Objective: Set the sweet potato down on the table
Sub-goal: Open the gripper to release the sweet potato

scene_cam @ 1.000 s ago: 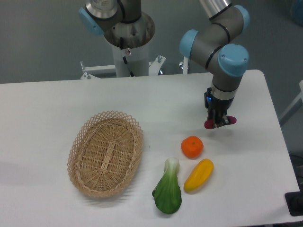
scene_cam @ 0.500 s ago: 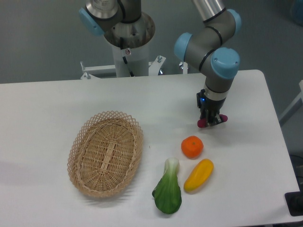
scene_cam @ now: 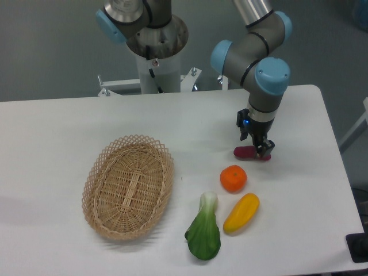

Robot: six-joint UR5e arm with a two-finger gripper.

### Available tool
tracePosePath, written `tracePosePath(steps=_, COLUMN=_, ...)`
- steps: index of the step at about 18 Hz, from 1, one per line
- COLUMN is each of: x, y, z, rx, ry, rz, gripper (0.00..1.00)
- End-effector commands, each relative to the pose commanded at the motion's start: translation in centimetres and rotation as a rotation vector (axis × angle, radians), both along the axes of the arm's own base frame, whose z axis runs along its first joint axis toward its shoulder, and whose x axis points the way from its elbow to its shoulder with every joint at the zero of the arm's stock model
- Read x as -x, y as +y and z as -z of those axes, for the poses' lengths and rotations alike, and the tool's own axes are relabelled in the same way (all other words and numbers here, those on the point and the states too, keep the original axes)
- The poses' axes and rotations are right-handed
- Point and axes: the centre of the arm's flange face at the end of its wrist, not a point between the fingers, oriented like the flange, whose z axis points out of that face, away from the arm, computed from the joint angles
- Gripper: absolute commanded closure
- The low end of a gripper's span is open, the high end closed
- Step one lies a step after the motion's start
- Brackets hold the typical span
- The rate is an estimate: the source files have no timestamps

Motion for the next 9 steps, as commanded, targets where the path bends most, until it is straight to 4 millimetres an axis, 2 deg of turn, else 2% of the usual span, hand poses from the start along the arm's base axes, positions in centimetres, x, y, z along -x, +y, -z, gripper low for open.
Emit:
tracePosePath(steps=2, x=0.5, y=0.4, z=-3.0, rx=-0.030, ry=0.047, rz=-0.066, gripper=0.00)
tracePosePath(steps=4, x=0.5, y=0.9, z=-4.8, rx=-0.060, ry=0.064, rz=-0.173, gripper=0.00)
tracePosePath(steps=7, x=0.0, y=3.6, z=-7.1, rx=-0.106, ry=0.086, rz=-0.262, gripper=0.00)
tracePosePath(steps=9, x=-0.2, y=5.3, z=-10.0, rx=-0.149, ry=0.121, rz=-0.298, gripper=0.00)
